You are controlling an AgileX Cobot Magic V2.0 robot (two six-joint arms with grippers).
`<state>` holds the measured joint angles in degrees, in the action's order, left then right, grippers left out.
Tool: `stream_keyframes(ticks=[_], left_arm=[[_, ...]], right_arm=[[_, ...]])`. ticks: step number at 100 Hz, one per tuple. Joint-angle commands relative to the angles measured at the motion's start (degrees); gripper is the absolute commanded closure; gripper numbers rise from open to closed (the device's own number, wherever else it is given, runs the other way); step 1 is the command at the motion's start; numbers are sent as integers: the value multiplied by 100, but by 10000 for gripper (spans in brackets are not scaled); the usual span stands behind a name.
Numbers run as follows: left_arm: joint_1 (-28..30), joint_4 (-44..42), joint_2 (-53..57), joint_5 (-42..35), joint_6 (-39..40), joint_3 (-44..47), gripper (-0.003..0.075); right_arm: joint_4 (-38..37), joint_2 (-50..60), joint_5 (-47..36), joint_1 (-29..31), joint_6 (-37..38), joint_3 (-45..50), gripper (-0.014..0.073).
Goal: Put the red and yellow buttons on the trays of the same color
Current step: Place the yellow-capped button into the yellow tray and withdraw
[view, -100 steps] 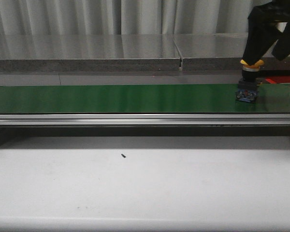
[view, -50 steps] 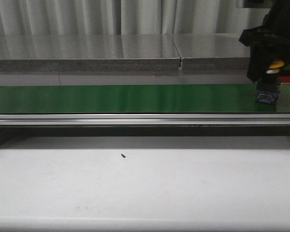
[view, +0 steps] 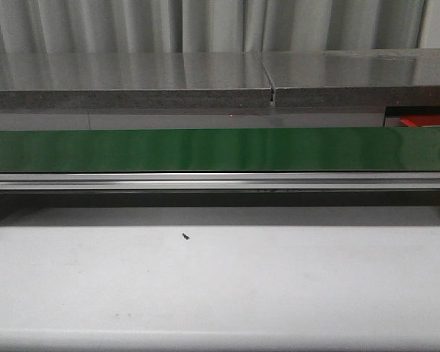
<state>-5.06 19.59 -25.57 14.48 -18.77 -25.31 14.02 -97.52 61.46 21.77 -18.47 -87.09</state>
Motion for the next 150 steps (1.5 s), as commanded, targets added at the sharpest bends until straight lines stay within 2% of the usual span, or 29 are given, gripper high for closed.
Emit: stream_keyframes(ticks=[1, 16, 55, 116, 128, 141, 150], left_arm=[[-48, 91, -13, -451, 16, -166, 739], [-48, 91, -13, -451, 16, -166, 739], [-48, 91, -13, -451, 16, -166, 739], [-48, 91, -13, -451, 16, -166, 739], [-48, 91, -13, -451, 16, -166, 739], [-48, 91, -13, -451, 16, -166, 739], [-48, 91, -13, -451, 16, -166, 739]], right_arm=[[269, 245, -242, 288, -5, -95, 506], [274, -58, -326, 529, -5, -95, 506], [245, -1101, -612, 530, -5, -95, 506], [19, -1345, -812, 530, -5, -95, 498], [14, -1345, -792, 530, -5, -95, 411], [-14, -1345, -734, 530, -5, -95, 181], [-26, -1339, -722, 530, -5, -95, 82]])
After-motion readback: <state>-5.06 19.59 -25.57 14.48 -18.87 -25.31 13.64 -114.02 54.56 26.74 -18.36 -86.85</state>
